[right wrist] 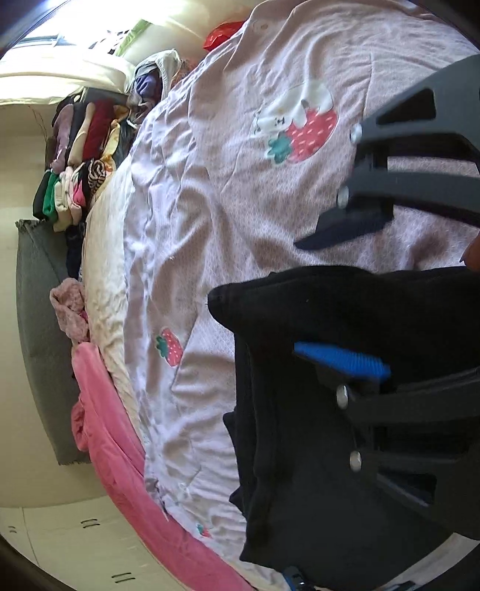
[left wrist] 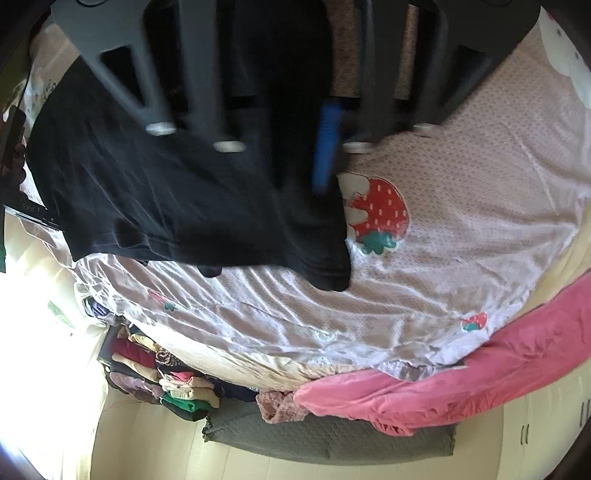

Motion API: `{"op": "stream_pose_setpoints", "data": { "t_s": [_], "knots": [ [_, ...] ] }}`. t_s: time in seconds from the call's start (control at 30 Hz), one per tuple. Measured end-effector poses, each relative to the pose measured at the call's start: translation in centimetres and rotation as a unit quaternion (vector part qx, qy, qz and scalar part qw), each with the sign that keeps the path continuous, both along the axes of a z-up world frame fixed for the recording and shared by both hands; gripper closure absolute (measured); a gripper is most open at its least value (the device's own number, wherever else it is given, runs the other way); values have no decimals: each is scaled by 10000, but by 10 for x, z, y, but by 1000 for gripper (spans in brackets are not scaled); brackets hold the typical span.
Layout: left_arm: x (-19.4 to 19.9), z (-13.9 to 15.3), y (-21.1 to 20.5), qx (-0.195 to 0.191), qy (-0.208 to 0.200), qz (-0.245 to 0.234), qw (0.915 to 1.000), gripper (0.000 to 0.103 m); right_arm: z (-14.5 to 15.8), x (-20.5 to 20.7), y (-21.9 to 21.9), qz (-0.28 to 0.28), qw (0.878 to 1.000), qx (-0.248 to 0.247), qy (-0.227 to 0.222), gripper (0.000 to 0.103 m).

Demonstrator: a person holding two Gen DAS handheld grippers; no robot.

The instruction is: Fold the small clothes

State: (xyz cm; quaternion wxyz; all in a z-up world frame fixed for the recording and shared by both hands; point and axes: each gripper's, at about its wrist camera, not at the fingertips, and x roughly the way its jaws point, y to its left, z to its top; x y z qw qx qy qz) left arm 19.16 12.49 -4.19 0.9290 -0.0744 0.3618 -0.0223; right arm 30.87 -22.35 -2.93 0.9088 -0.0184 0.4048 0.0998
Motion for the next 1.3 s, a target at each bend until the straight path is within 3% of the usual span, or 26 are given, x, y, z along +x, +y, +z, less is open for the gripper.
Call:
{"op": "stream_pose_setpoints", "data": {
  "t_s": [0.07, 0.3, 0.57, 0.67, 0.87, 1.03, 1.3],
  "knots": [
    [-2, 4, 0, -41, -68, -38, 10000, 100, -1, 1, 1, 36, 9999, 111, 34, 94],
    [-21, 28, 18, -386, -365, -14, 9986, 101, 28, -2, -18, -237, 9947, 916, -409, 95],
    [-4, -5, 27, -487, 86, 201, 9986, 101, -1, 18, -1, -320, 9992, 224, -45, 94],
    [-2, -11, 26, -424, 171, 215, 9987, 99, -9, 19, 2, -442, 9990, -63, 22, 83],
    [-8, 0, 23, -355, 80, 233, 9991, 82, -1, 10, -2, -658, 9974, -254, -146, 59],
    [-18, 22, 10, -193, -237, 131, 9994, 69, 16, -7, -11, -708, 9968, -36, -368, 55],
    [-25, 29, -50, -216, -201, -842, 9960, 67, 34, -29, 7, -220, 9984, 313, -418, 51]
  ]
}}
